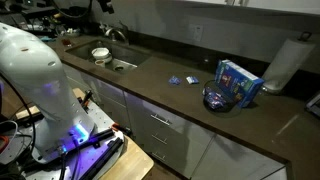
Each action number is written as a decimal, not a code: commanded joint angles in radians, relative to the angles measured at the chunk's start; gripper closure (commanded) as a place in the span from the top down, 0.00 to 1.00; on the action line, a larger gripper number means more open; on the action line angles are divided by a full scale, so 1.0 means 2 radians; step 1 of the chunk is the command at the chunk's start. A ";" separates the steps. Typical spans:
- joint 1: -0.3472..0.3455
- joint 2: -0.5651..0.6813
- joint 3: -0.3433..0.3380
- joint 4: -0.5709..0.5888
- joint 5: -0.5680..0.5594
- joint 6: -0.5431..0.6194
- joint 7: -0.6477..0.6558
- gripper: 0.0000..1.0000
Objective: Pick the sachet and put it in the basket
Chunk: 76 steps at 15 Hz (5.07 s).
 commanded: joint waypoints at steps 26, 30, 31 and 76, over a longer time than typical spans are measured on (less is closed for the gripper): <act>-0.045 0.395 -0.020 -0.032 -0.234 0.339 0.078 1.00; -0.024 0.470 -0.067 0.025 -0.290 0.332 0.108 1.00; -0.017 0.484 -0.079 0.035 -0.296 0.334 0.112 1.00; 0.159 0.749 -0.354 0.201 -0.196 0.541 0.087 0.29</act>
